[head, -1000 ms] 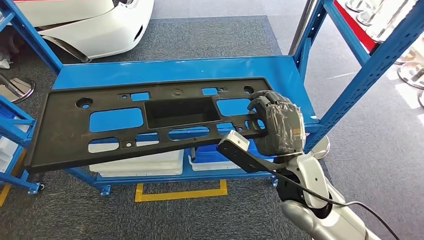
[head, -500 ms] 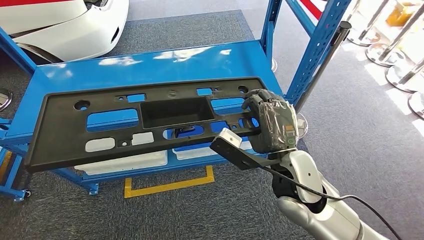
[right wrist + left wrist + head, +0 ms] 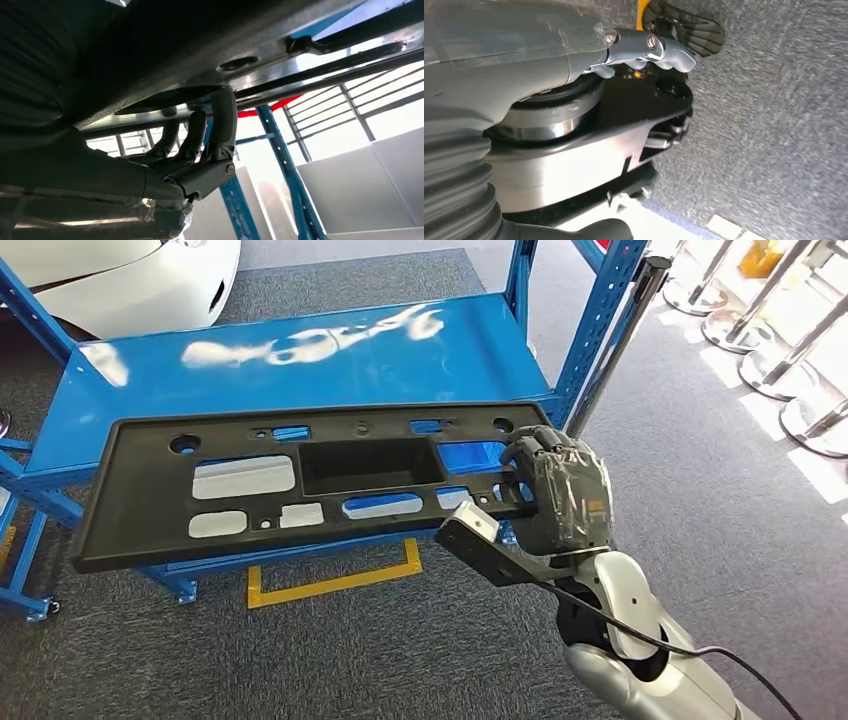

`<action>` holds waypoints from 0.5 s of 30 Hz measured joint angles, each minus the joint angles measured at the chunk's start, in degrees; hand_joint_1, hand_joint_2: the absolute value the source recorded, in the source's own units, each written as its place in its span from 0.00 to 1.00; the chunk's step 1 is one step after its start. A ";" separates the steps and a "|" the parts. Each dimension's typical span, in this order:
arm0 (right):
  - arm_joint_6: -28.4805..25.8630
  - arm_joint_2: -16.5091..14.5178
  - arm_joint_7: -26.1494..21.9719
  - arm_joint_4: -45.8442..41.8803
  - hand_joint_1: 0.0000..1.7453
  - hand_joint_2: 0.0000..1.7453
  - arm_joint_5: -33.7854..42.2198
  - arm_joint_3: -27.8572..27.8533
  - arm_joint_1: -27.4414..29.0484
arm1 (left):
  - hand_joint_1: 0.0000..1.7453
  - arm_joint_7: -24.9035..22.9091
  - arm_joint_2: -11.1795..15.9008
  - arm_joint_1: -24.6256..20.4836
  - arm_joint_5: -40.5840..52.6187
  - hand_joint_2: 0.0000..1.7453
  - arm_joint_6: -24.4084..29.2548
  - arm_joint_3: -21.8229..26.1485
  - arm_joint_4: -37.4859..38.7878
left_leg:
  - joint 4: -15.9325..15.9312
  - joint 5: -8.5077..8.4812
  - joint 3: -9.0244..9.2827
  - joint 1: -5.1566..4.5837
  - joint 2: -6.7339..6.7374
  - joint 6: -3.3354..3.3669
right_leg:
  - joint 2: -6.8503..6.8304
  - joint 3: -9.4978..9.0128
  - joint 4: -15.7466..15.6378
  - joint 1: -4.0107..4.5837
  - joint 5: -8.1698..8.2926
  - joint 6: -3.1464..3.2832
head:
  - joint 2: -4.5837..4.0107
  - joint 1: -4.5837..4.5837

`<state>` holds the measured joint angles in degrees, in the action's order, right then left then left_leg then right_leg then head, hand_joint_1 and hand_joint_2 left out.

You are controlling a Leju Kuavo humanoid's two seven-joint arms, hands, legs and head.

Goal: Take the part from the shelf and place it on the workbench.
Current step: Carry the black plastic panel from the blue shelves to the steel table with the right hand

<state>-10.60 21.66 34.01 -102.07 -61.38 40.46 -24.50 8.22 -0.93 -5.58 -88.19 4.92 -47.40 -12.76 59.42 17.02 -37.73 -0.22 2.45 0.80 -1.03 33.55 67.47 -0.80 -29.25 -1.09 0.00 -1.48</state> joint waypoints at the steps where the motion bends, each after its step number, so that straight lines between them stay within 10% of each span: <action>1: 0.00 0.00 -0.01 -0.02 1.00 1.00 -0.02 -0.01 0.01 | 0.00 0.00 0.03 -0.03 0.00 1.00 0.00 0.00 0.01 | 0.60 -0.29 -0.62 -0.08 0.19 -0.29 | -0.55 -2.60 -3.80 0.12 -1.25 0.26 | 0.00 -0.16; 5: 0.02 -0.02 -0.46 -0.06 1.00 1.00 -0.25 -0.01 -0.02 | 0.00 0.02 0.20 -0.02 -0.18 1.00 -0.10 0.02 0.05 | 1.54 -1.45 -1.52 -0.20 0.56 -1.48 | -0.54 -4.08 -7.95 0.32 -2.62 2.12 | 0.00 0.00; 11: 0.41 -0.48 -1.08 -0.02 1.00 1.00 -0.24 0.10 -0.17 | 0.00 0.28 0.29 0.08 -0.60 1.00 -0.92 0.00 0.09 | 16.33 10.38 -4.09 0.27 -1.90 -2.88 | 0.94 0.73 -7.85 0.34 1.60 3.60 | 0.00 1.74; 13: 0.64 -0.52 -1.09 -0.02 1.00 1.00 -0.17 0.11 -0.17 | 0.00 0.28 0.29 0.12 -0.60 1.00 -1.06 -0.01 0.09 | 15.97 7.88 -1.44 0.27 -2.14 -2.55 | 1.60 2.57 -7.66 0.41 2.97 3.47 | 0.00 2.06; 15: 0.75 -0.57 -1.08 -0.02 1.00 1.00 -0.15 0.10 -0.17 | 0.00 0.27 0.29 0.07 -0.58 1.00 -1.25 -0.01 0.09 | 9.00 6.11 4.19 0.24 -3.33 -1.83 | 2.27 4.04 -7.54 0.46 4.23 3.13 | 0.00 2.36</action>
<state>-9.85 21.09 32.93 -102.09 -61.53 40.56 -24.67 8.49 -0.63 -5.51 -88.78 3.67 -47.41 -12.68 68.42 23.14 -33.54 0.02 -0.88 -1.03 1.24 37.59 59.93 -0.34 -25.02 2.04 0.00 0.88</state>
